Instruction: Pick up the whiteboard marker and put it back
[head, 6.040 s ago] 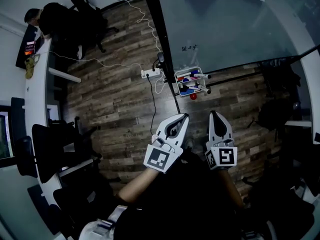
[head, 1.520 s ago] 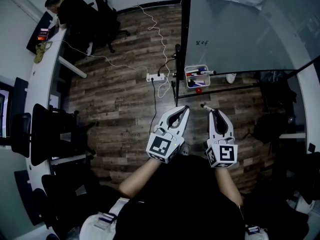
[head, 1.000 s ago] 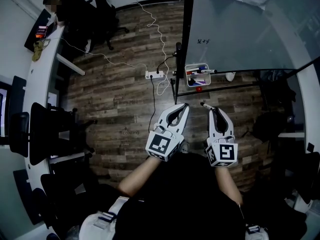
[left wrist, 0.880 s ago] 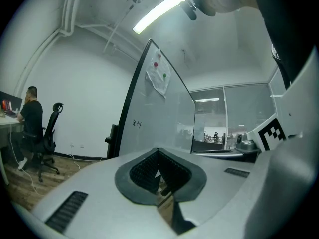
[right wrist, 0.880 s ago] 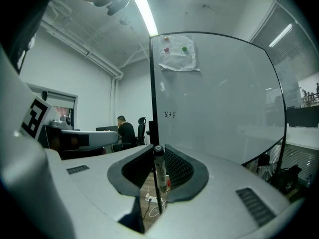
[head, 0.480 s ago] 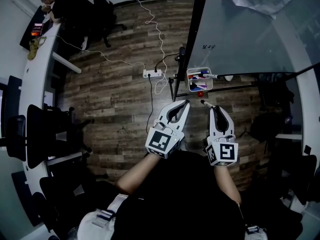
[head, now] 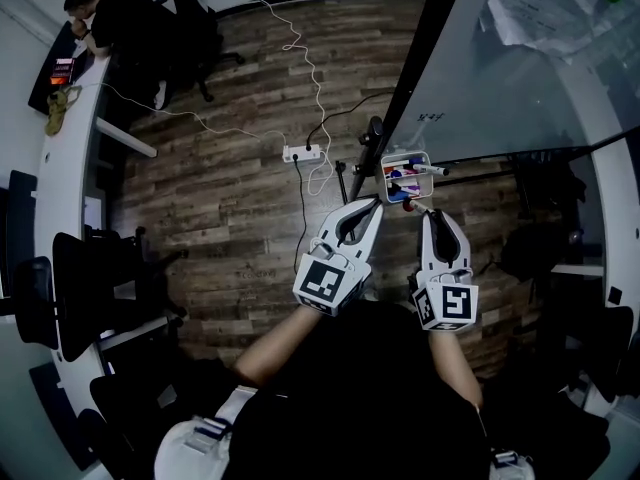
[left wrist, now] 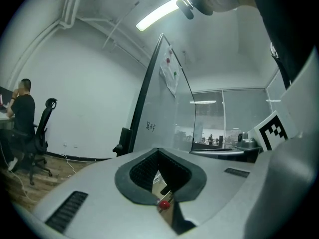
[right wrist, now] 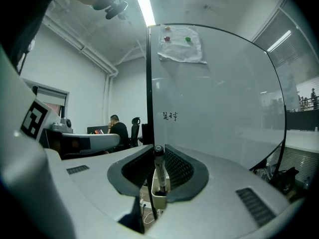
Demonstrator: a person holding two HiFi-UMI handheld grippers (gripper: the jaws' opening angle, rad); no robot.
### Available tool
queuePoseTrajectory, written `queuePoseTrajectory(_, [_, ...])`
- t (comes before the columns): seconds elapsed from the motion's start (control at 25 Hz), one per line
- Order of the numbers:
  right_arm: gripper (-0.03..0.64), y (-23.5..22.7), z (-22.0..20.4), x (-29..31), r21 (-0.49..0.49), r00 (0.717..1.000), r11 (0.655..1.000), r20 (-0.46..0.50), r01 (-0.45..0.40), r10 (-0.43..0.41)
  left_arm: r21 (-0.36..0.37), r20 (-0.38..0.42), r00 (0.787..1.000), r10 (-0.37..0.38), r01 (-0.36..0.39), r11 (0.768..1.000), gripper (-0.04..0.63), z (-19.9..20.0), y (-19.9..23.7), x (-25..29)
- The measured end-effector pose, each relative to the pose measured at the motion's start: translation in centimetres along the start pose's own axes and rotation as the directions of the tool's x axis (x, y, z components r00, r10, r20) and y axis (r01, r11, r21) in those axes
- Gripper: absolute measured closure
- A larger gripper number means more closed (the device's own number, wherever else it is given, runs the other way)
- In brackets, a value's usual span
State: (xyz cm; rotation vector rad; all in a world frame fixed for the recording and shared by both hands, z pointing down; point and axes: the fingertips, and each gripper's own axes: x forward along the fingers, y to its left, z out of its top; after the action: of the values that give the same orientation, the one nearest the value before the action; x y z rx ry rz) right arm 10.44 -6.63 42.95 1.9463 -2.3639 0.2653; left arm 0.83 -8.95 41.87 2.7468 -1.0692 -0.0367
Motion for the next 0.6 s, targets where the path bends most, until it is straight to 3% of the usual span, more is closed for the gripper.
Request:
queuePoseTrajectory(0.32, [0.538,0.7,0.4,1.7,-0.003,0.999,0.999,0.006,0.045,-0.045,-0.009,-0.005,0.999,-0.037,0.037,0.999,0.588,0.1,1.7,0.5])
queuePoseTrajectory(0.6, [0.538,0.4,0.7,2.6,-0.013,0.999,0.999,0.009,0.031,-0.031,-0.011,-0.010,0.999,-0.034,0.034,0.999,0.588,0.1,2.2,1.6])
